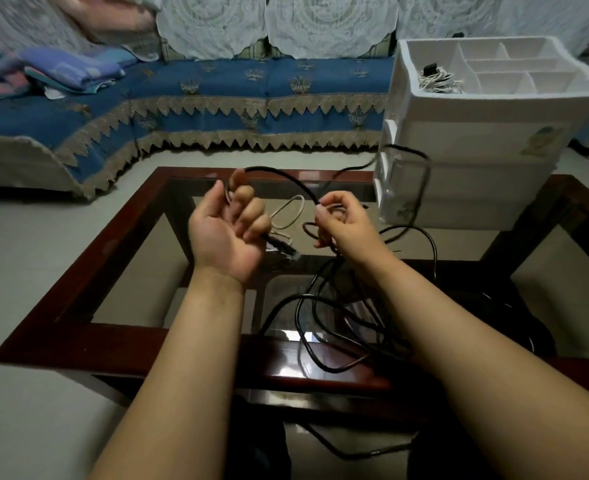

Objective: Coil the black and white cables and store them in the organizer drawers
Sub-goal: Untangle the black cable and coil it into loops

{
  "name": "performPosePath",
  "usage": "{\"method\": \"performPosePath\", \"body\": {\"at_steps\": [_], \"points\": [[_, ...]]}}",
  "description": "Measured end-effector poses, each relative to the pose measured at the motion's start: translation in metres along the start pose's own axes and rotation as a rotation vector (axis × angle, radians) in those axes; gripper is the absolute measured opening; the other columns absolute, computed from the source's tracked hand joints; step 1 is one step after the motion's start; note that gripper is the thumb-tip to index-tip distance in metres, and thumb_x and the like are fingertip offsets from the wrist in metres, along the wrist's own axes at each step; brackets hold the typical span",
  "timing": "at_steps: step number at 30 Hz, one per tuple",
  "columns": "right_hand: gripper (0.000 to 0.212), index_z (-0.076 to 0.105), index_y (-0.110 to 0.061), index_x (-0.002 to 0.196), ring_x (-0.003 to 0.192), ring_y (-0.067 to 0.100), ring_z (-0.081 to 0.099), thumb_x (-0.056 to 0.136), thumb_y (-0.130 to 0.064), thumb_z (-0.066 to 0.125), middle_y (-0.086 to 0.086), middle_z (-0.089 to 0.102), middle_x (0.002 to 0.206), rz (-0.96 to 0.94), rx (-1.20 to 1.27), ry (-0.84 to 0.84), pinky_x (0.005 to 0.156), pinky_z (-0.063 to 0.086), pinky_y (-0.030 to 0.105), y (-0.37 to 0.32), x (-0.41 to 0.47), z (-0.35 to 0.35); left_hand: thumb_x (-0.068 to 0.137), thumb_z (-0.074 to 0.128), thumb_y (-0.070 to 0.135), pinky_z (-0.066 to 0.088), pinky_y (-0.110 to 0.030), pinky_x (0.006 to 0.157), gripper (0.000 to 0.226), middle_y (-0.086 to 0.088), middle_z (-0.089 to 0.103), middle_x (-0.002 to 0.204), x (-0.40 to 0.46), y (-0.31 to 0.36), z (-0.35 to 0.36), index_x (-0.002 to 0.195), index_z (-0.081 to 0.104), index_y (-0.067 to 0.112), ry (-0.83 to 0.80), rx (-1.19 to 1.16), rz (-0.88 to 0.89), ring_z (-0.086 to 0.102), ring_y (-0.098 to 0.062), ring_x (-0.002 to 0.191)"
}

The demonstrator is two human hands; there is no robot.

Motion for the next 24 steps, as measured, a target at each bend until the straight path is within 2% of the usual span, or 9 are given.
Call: {"method": "performPosePath", "body": {"at_steps": [4,8,11,13,16,18,20,22,24], "points": [[0.026,0.048,-0.024,0.121,0.085,0.011,0.059,0.096,-0.028,0.051,-0.001,0.059,0.097,0.158,-0.515,-0.207,0.074,0.051,0.026,0.018,-0.008,0.015,0.104,0.027,0.036,0.022,-0.015,0.038,0.039,0.007,0.04,0.061,0.005,0.01,-0.011,0.116,0.055,0.011,0.07,-0.028,0.071,0.029,-0.004,0.044],[0.031,0.043,-0.027,0.129,0.079,0.015,0.059,0.098,-0.032,0.045,-0.002,0.059,0.088,0.028,-0.957,-0.234,0.071,0.052,0.033,0.016,-0.011,0.027,0.102,0.024,0.048,0.021,-0.016,0.036,0.05,0.007,0.039,0.059,0.009,0.018,-0.034,0.133,0.047,0.017,0.223,0.147,0.135,0.026,-0.004,0.042],[0.034,0.042,-0.029,0.132,0.089,0.023,0.061,0.098,-0.027,0.046,0.005,0.065,0.104,-0.039,-1.15,-0.312,0.075,0.054,0.041,0.016,-0.017,0.042,0.102,0.026,0.047,0.02,-0.017,0.037,0.047,0.007,0.039,0.059,0.008,0.021,-0.043,0.128,0.048,0.015,0.266,0.236,0.15,0.026,-0.004,0.043],[0.04,0.041,-0.032,0.134,0.099,0.026,0.06,0.096,-0.021,0.047,0.005,0.063,0.115,-0.105,-1.221,-0.353,0.078,0.053,0.041,0.013,-0.025,0.055,0.103,0.028,0.038,0.022,-0.016,0.038,0.033,0.006,0.043,0.063,0.009,0.024,-0.038,0.115,0.051,0.018,0.244,0.464,0.174,0.03,-0.003,0.044],[0.04,0.047,-0.031,0.131,0.102,0.024,0.059,0.094,-0.015,0.048,0.002,0.062,0.115,-0.252,-1.274,-0.33,0.078,0.051,0.039,-0.002,-0.031,0.068,0.105,0.023,0.03,0.04,-0.015,0.047,0.029,0.001,0.052,0.079,0.01,0.017,-0.015,0.125,0.042,0.021,0.123,1.062,0.217,0.049,-0.003,0.053],[0.031,0.052,-0.027,0.123,0.098,0.025,0.061,0.095,-0.018,0.049,0.003,0.064,0.109,-0.333,-1.303,-0.317,0.077,0.052,0.041,-0.008,-0.034,0.073,0.105,0.025,0.03,0.051,-0.024,0.068,0.027,-0.003,0.058,0.088,0.009,-0.002,-0.007,0.121,0.044,0.02,0.011,1.278,0.181,0.061,-0.01,0.075],[0.022,0.054,-0.023,0.116,0.094,0.026,0.064,0.095,-0.022,0.049,0.003,0.067,0.104,-0.366,-1.297,-0.28,0.074,0.052,0.041,-0.011,-0.036,0.073,0.104,0.029,0.033,0.053,-0.04,0.08,0.024,-0.003,0.062,0.086,0.005,-0.017,-0.006,0.112,0.049,0.022,-0.053,1.456,0.145,0.063,-0.018,0.084],[0.022,0.053,-0.019,0.116,0.091,0.027,0.064,0.096,-0.027,0.048,0.003,0.068,0.101,-0.4,-1.301,-0.238,0.07,0.049,0.037,-0.013,-0.038,0.071,0.102,0.031,0.039,0.052,-0.048,0.079,0.025,-0.001,0.063,0.084,0.004,-0.023,-0.009,0.107,0.05,0.023,-0.074,1.647,0.119,0.062,-0.019,0.081],[0.026,0.053,-0.019,0.116,0.088,0.026,0.064,0.096,-0.033,0.047,0.002,0.069,0.098,-0.438,-1.326,-0.213,0.07,0.042,0.035,-0.019,-0.04,0.068,0.101,0.031,0.041,0.051,-0.048,0.077,0.029,-0.002,0.064,0.086,0.004,-0.024,-0.008,0.104,0.05,0.02,-0.083,1.802,0.111,0.061,-0.019,0.081]]}}
Point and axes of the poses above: each hand's wrist, its own x-axis towards the middle knuckle, its own z-axis out of the palm, y = z × x, the point moved 9 cm from there along x, towards the middle knuckle
